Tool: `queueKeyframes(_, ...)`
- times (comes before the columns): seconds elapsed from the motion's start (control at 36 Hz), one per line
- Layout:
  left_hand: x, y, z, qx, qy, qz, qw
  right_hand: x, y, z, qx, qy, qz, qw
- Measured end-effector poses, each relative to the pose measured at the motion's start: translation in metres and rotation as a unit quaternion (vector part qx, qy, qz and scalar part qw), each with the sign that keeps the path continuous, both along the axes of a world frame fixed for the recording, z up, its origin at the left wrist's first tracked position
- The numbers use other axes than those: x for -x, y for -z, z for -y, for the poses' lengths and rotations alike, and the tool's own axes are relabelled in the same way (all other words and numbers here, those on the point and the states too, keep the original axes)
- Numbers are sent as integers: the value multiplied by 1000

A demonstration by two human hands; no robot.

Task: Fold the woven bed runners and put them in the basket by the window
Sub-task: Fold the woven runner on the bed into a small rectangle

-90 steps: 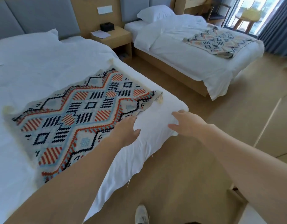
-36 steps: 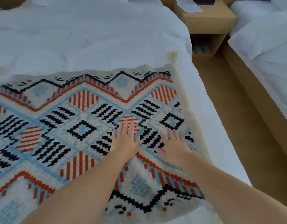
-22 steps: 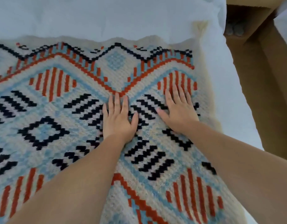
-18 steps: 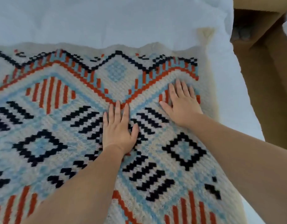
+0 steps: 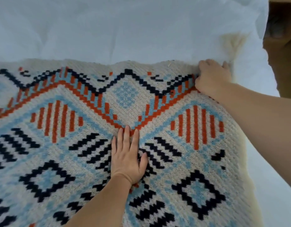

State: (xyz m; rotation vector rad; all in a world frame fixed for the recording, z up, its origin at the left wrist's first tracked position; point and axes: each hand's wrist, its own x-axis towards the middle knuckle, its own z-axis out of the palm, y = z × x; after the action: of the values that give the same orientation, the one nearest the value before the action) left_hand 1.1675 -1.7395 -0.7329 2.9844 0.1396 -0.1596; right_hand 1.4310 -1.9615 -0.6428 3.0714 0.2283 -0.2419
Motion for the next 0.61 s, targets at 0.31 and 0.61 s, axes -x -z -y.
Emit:
queueKeyframes(0.31, -3, 0, -2, 11, -5, 26, 1000, 28, -24, 14, -8, 4, 80, 997)
queueKeyframes(0.61, 5, -40, 3, 60, -21, -11, 998, 146, -73, 41, -64, -28, 16, 997)
